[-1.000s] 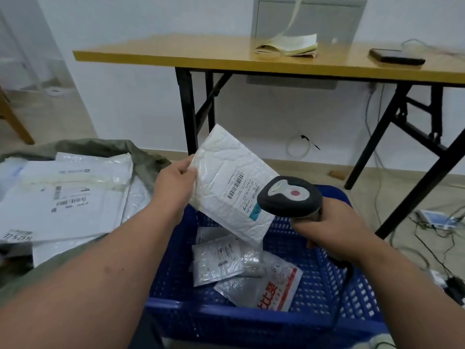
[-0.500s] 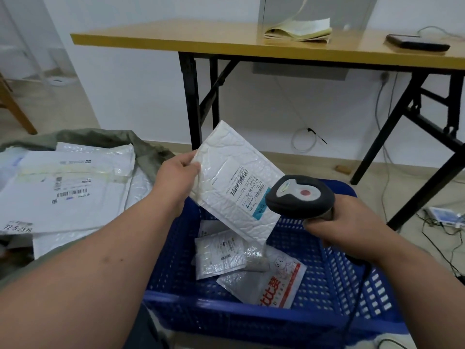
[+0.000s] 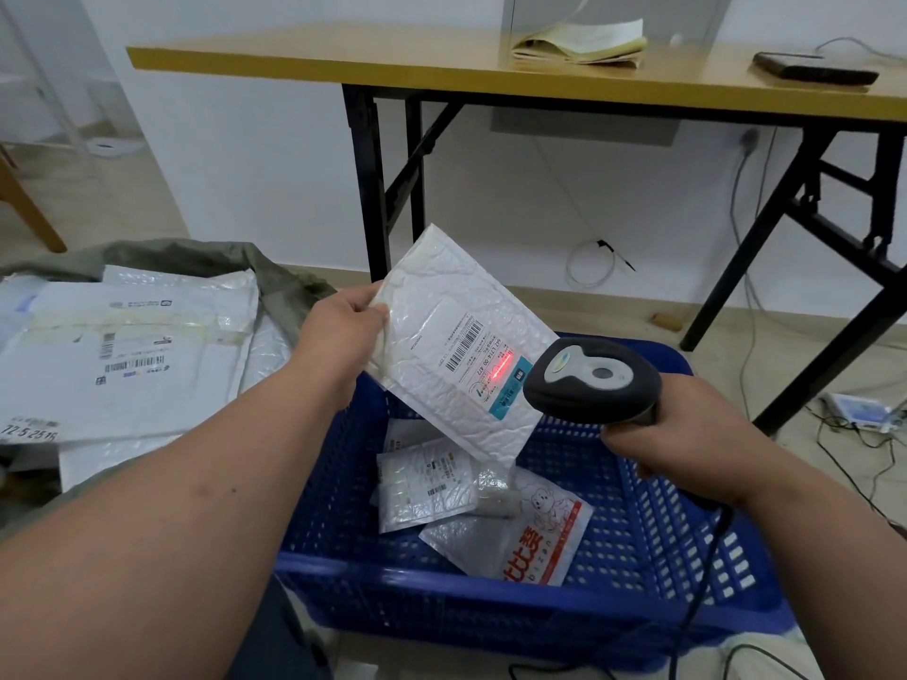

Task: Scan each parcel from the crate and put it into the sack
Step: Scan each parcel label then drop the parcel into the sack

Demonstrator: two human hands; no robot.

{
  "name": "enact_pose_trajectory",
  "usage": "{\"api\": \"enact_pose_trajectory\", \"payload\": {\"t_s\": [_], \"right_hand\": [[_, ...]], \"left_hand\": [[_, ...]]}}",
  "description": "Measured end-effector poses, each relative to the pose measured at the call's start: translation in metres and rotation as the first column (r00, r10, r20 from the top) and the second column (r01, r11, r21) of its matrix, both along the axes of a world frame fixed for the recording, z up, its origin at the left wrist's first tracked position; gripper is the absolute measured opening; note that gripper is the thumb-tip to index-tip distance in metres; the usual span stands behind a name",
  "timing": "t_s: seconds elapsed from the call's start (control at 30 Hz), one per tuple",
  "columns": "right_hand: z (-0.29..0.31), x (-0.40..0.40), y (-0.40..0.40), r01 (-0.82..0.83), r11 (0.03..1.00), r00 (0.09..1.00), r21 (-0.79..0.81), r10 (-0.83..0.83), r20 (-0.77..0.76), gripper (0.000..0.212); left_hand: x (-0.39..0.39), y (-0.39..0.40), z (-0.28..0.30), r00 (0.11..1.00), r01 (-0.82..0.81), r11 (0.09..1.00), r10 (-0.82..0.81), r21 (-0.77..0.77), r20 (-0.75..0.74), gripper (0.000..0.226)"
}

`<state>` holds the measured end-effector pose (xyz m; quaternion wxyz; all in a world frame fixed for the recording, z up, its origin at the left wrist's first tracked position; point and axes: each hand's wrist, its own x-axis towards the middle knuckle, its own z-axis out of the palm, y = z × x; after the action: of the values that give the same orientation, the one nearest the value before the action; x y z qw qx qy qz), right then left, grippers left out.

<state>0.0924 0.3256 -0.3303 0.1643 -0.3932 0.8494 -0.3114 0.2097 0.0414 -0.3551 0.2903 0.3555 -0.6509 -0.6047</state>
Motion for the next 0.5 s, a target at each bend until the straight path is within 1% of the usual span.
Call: {"api": "enact_pose_trajectory", "payload": {"t_s": [0.13,0.27,0.43,0.5], "right_hand": [[0.000,-0.001,0.002,0.005,1.000,1.000,0.012,-0.005,-0.005,0.007],[-0.002,-0.003,0.002,0.012,1.000,1.000,0.009,-0.012,0.022,0.010],[-0.005,-0.003,-0.003,0.024,1.000,0.999,-0.003,-0.024,0.039,0.012],[-0.005,-0.001,-0.009,0.029,0.999,0.999,-0.019,-0.028,0.024,0.011]], "left_hand": [[-0.002,0.000,-0.001,1.000,0.003,1.000,-0.003,0.005,0.001,0.029],[0.000,0.001,0.000,1.000,-0.009,1.000,0.009,0.010,-0.006,0.029],[0.011,0.003,0.004,0.999,0.006,1.000,-0.005,0.016,-0.042,0.032],[0.018,0.001,0.008,0.998,-0.022,1.000,0.023,0.016,-0.064,0.032]]}}
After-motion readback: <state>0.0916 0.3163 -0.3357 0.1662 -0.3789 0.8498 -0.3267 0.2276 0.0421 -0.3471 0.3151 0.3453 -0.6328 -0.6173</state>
